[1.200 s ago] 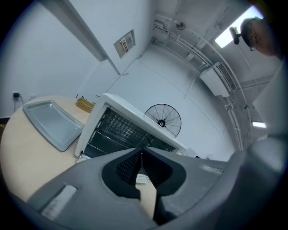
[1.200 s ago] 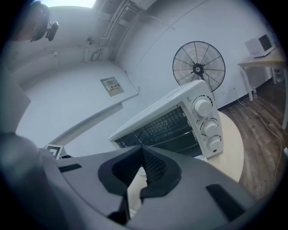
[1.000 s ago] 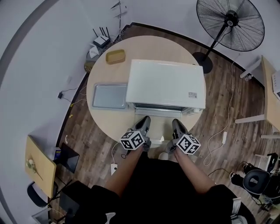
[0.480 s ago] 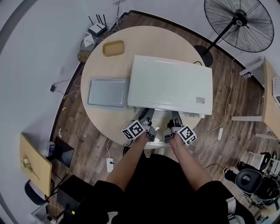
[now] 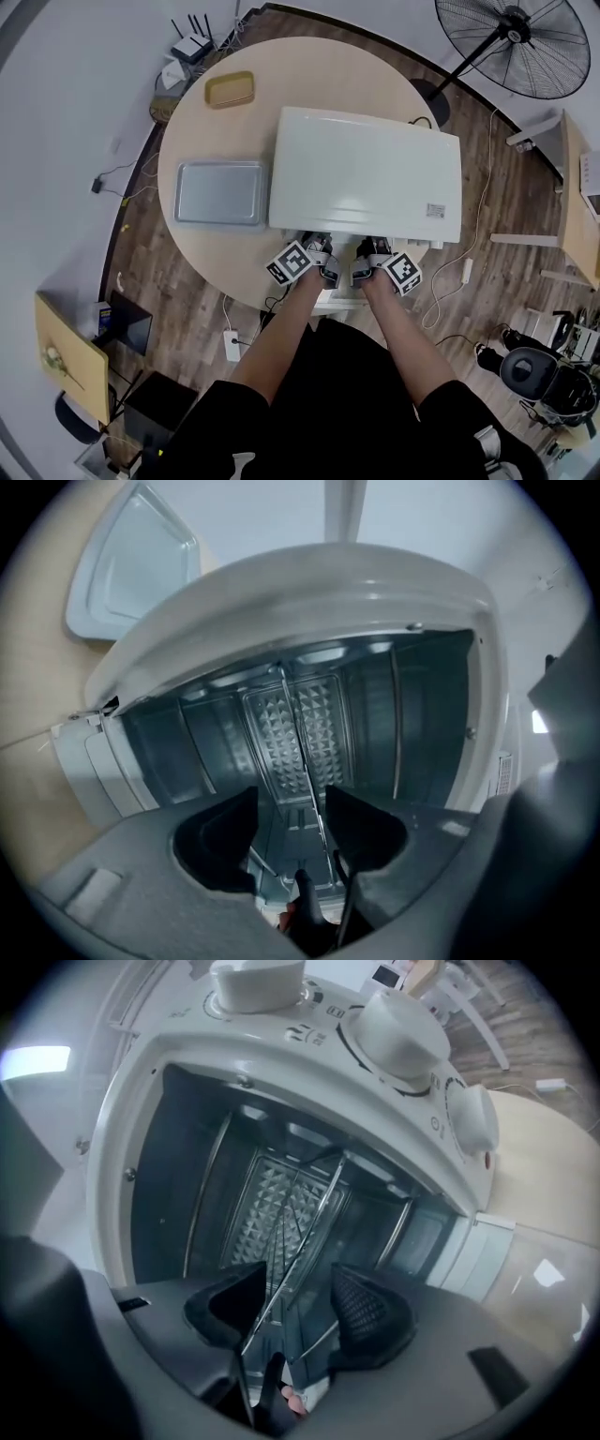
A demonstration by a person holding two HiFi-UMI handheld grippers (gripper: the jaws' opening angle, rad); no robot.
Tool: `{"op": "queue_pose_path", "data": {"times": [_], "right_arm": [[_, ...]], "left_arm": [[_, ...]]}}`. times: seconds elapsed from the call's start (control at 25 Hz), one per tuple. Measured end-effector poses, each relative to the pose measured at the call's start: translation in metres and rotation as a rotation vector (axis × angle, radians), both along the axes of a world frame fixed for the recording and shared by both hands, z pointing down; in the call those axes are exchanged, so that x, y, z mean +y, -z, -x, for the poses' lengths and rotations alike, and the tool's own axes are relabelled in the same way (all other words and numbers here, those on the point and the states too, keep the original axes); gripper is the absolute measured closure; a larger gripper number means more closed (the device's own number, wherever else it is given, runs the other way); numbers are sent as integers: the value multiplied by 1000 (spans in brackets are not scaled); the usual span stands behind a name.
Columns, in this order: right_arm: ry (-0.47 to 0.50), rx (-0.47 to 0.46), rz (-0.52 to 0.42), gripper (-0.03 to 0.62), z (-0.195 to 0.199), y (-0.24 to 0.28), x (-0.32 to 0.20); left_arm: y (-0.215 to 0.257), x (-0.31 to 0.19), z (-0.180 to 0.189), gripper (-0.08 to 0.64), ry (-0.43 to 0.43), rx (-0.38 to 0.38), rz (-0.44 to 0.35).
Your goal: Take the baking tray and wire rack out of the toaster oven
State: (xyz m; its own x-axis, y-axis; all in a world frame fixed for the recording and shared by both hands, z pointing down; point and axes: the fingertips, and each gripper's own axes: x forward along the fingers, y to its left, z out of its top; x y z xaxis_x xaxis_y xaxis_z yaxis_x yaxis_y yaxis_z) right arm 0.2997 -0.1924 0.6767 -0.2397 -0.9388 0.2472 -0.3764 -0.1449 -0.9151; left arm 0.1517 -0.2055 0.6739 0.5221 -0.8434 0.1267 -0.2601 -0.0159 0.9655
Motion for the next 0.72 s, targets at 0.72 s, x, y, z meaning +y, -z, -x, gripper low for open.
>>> {"op": "queue_pose_path", "data": {"times": [0.72], "right_arm": [[1,-11,-15,574,4,7,-15]], "left_arm": [[9,-14,-2,503,-11,80,-31]]}}
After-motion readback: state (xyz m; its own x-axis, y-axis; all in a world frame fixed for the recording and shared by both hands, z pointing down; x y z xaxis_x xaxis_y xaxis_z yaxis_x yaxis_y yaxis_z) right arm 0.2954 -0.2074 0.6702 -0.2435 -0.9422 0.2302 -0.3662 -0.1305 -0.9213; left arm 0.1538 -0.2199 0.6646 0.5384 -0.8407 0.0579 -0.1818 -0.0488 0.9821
